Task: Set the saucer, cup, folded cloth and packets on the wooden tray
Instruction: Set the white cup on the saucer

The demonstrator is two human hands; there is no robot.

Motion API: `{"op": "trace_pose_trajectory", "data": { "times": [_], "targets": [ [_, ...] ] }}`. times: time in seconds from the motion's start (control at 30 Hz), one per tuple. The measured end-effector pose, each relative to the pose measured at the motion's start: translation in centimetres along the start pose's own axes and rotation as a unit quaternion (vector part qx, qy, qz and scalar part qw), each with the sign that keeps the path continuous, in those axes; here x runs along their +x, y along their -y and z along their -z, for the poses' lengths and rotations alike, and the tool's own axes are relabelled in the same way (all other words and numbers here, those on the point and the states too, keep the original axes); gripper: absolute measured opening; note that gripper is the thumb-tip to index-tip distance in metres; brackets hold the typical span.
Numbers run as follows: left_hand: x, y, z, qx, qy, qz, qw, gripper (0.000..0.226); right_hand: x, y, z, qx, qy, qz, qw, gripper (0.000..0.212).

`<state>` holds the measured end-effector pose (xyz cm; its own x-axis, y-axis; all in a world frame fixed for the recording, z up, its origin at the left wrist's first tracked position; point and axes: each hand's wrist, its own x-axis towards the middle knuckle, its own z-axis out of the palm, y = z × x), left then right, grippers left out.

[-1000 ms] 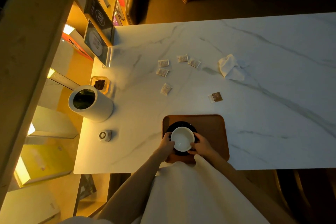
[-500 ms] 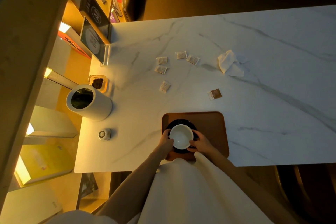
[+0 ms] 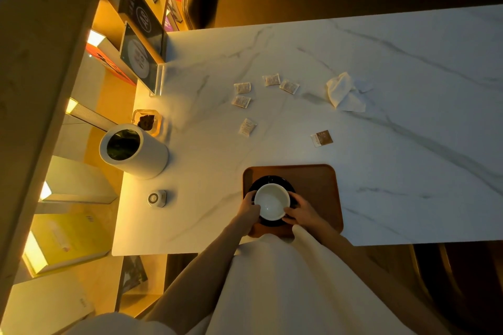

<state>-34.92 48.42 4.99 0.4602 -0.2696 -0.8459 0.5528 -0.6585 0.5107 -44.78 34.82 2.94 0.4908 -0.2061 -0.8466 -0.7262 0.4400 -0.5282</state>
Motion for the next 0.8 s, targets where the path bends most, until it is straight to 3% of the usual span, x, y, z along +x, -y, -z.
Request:
{"op": "trace_pose_trajectory", "data": {
  "times": [0.8],
  "targets": [
    [0.06, -0.11, 0.01, 0.007, 0.006, 0.002, 1.0, 0.066, 0.0, -0.04, 0.13, 0.013, -0.003, -0.01, 1.0, 0.061]
  ]
}}
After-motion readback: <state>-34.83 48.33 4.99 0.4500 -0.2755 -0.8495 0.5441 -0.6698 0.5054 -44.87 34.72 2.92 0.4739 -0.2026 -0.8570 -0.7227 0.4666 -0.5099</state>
